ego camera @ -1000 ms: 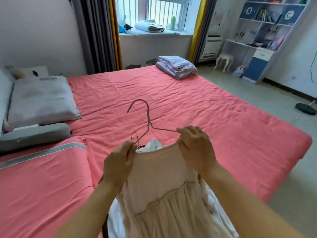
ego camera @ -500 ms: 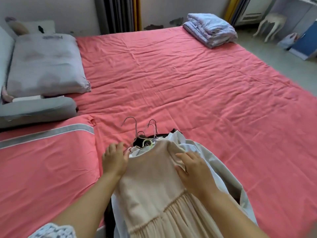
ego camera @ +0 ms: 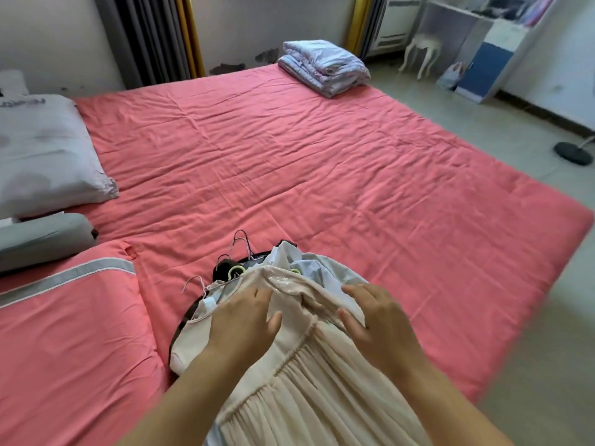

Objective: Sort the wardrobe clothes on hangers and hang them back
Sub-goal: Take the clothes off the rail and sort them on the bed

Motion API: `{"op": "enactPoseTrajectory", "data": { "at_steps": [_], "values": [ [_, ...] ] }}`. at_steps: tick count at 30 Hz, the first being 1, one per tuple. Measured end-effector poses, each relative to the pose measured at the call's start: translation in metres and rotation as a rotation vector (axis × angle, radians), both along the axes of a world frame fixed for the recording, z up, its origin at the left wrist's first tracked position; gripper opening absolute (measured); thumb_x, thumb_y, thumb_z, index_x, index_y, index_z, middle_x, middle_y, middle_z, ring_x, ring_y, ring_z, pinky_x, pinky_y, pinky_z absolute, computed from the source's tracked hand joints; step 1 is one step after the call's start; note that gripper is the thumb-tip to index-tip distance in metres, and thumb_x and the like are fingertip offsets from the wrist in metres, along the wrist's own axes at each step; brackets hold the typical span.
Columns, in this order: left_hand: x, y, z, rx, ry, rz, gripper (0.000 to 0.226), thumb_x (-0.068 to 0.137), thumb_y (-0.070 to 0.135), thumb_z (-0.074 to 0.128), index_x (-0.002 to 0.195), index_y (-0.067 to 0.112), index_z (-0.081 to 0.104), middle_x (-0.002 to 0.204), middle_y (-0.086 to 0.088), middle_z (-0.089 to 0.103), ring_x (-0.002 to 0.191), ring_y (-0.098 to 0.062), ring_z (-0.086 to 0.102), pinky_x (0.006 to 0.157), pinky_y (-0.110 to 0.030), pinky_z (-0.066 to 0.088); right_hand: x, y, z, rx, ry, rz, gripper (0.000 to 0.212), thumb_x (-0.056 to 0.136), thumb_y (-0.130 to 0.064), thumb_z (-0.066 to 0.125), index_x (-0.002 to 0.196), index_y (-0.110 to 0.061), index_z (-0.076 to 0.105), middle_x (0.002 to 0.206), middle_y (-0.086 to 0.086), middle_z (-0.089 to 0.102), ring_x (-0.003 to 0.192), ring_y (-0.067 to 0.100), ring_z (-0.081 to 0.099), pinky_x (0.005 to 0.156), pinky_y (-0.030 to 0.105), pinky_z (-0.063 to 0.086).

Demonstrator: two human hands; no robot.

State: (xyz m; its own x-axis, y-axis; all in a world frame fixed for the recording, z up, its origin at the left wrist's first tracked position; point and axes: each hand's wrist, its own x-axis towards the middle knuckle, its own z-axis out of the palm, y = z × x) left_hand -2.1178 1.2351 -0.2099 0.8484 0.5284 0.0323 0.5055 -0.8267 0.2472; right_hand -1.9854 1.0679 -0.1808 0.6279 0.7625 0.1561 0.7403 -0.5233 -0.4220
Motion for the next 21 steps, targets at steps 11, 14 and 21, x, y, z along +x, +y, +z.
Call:
{"op": "enactPoseTrajectory", "data": {
  "at_steps": [11,14,21],
  "values": [
    [-0.013,-0.192,0.117,0.024,-0.245,-0.396,0.039,0.087,0.051,0.041,0.109,0.027,0.062,0.097,0.007,0.069,0.089,-0.019,0.067,0.066,-0.033,0.049,-0.084,-0.238,0.084,0.121,-0.121,-0.442,0.050,0.079,-0.046,0.045,0.113,-0.016,0.066,0.102,0.000,0.068,0.096,0.020,0.061,0.083,0.031,0.047],
    [-0.036,-0.266,0.137,0.039,-0.305,-0.577,0.034,0.091,0.050,0.041,0.113,0.030,0.057,0.104,0.010,0.066,0.095,-0.016,0.065,0.068,-0.030,0.046,-0.141,-0.314,0.102,0.156,-0.178,-0.578,0.050,0.079,-0.046,0.045,0.111,-0.015,0.067,0.099,-0.002,0.068,0.094,0.017,0.062,0.084,0.027,0.047],
    [-0.101,-0.433,0.174,0.022,-0.277,-1.070,0.037,0.070,0.051,0.040,0.080,0.030,0.069,0.064,0.015,0.064,0.047,-0.009,0.062,0.036,-0.021,0.035,-0.300,-0.477,0.132,0.144,-0.369,-0.980,0.040,0.080,-0.041,0.051,0.106,-0.016,0.068,0.093,-0.005,0.068,0.090,0.009,0.053,0.082,0.020,0.038]
  ]
}}
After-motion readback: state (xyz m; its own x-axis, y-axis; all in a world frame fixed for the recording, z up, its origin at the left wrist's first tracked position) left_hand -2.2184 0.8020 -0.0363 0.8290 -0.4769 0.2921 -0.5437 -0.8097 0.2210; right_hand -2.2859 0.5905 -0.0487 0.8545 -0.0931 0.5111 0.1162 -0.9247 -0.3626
